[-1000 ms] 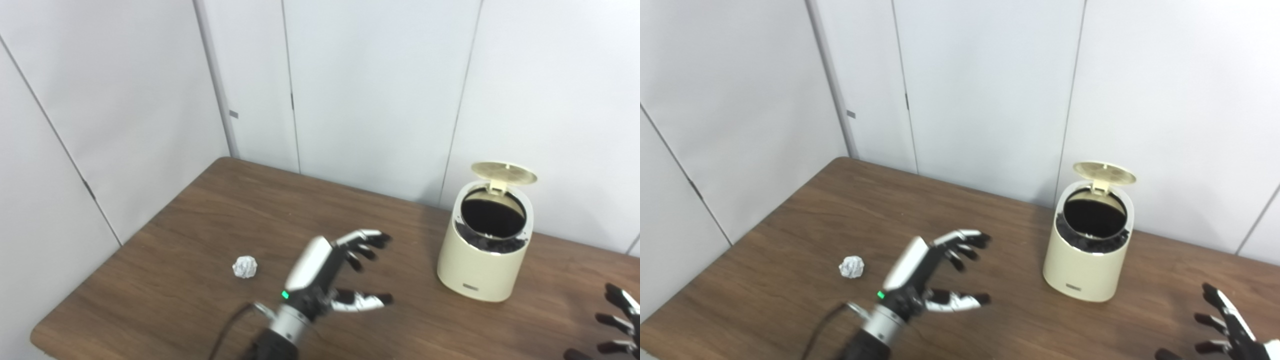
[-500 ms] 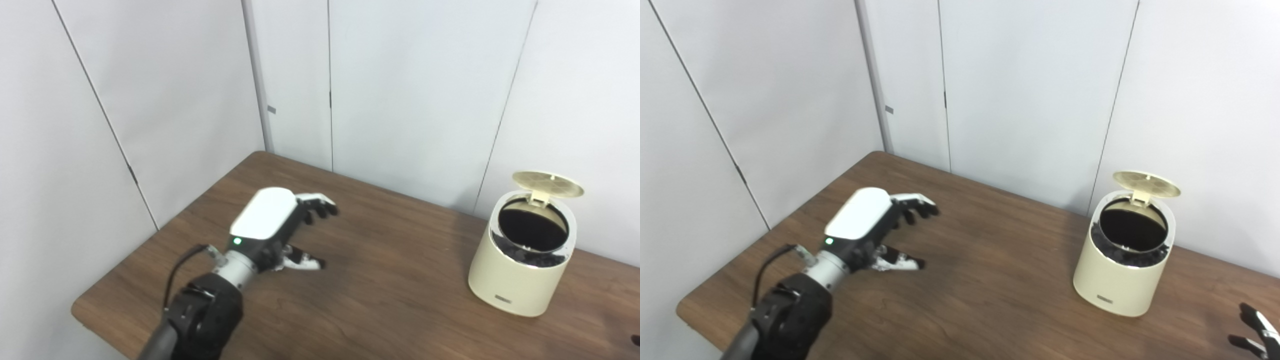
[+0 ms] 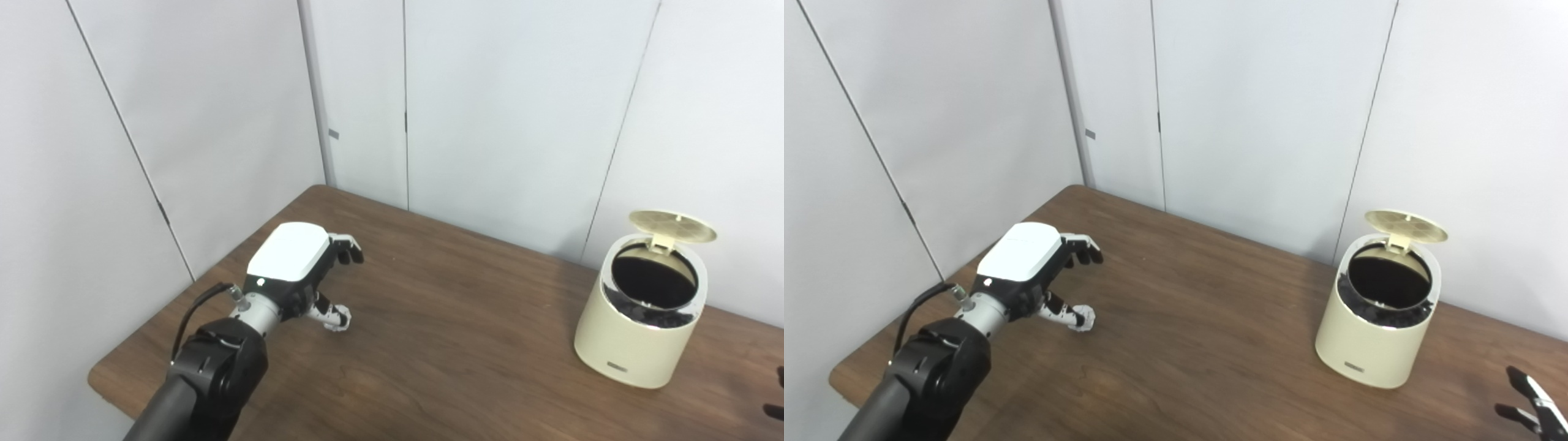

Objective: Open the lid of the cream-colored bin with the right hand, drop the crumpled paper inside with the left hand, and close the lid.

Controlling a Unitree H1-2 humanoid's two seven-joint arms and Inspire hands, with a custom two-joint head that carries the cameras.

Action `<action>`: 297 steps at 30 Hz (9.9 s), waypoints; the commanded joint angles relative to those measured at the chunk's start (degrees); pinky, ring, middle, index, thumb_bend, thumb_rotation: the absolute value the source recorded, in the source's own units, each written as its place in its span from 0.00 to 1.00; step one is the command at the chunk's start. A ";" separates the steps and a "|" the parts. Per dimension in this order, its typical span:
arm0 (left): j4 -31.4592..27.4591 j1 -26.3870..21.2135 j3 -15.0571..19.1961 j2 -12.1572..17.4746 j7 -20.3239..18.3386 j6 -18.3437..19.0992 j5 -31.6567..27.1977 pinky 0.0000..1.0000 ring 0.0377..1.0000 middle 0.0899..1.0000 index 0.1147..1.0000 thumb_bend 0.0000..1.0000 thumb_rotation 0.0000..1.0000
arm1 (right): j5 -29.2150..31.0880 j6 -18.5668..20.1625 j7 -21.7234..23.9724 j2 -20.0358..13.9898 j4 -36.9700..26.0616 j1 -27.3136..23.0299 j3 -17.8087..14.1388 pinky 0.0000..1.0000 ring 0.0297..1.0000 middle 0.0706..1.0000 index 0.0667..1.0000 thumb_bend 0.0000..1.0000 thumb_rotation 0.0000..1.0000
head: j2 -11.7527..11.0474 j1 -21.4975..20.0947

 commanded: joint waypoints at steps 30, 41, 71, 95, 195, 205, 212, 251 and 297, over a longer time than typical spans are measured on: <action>18.24 -4.10 -4.18 2.22 8.62 -3.25 2.57 0.45 0.52 0.57 0.63 0.84 0.00 | 0.21 -1.17 0.08 -0.89 -2.72 -1.02 -0.74 0.44 0.80 0.94 0.93 0.83 0.53 | 1.25 -0.61; 21.96 -4.27 -5.76 2.93 9.85 -2.78 2.10 0.44 0.54 0.59 0.62 0.82 0.00 | -0.32 -1.06 -0.09 -1.22 -3.17 -0.71 -1.14 0.40 0.79 0.94 0.94 0.81 0.54 | 1.82 -0.87; 27.70 -3.64 -14.32 3.86 10.51 -1.59 0.07 0.55 0.61 0.61 0.56 0.82 0.00 | -0.30 0.81 0.11 -1.86 -5.58 0.00 -2.11 0.35 0.75 0.94 0.95 0.79 0.52 | 3.59 -1.44; 29.73 -4.24 -20.23 4.78 9.11 -0.02 1.59 0.35 0.35 0.42 0.42 0.53 0.00 | 1.25 2.68 0.77 -2.04 -7.17 -0.04 -2.97 0.37 0.72 0.94 0.92 0.79 0.55 | 5.00 -2.06; 28.98 -32.86 -25.92 -25.46 44.42 -14.46 4.91 0.23 0.31 0.39 0.45 0.52 0.00 | -5.69 1.87 -3.54 3.76 -2.98 -1.41 1.69 0.65 0.81 0.94 0.91 0.69 0.21 | -1.31 -32.86; 36.51 -36.27 -28.57 -26.23 47.51 -16.18 4.93 0.24 0.31 0.40 0.44 0.52 0.00 | -6.75 1.28 -4.21 4.22 -3.00 -1.17 1.52 0.65 0.81 0.93 0.90 0.70 0.23 | -1.75 -34.41; 40.02 -37.48 -29.72 -26.96 48.78 -16.33 4.56 0.28 0.33 0.38 0.44 0.52 0.00 | -6.90 0.84 -4.83 4.32 -2.96 -1.01 1.42 0.63 0.80 0.92 0.89 0.70 0.23 | -1.77 -34.76; 55.76 -44.15 -38.33 -25.00 55.86 -9.57 9.05 0.30 0.38 0.42 0.44 0.52 0.00 | -6.11 0.38 -5.44 3.75 -2.84 0.29 0.45 0.66 0.81 0.94 0.90 0.70 0.25 | -1.01 -35.12; 26.40 -24.55 -23.78 -26.67 40.46 -20.55 -26.23 0.39 0.45 0.48 0.43 0.50 0.05 | -6.25 -0.18 -5.63 3.96 -1.43 -0.79 0.64 0.66 0.82 0.93 0.90 0.70 0.25 | -0.62 -33.81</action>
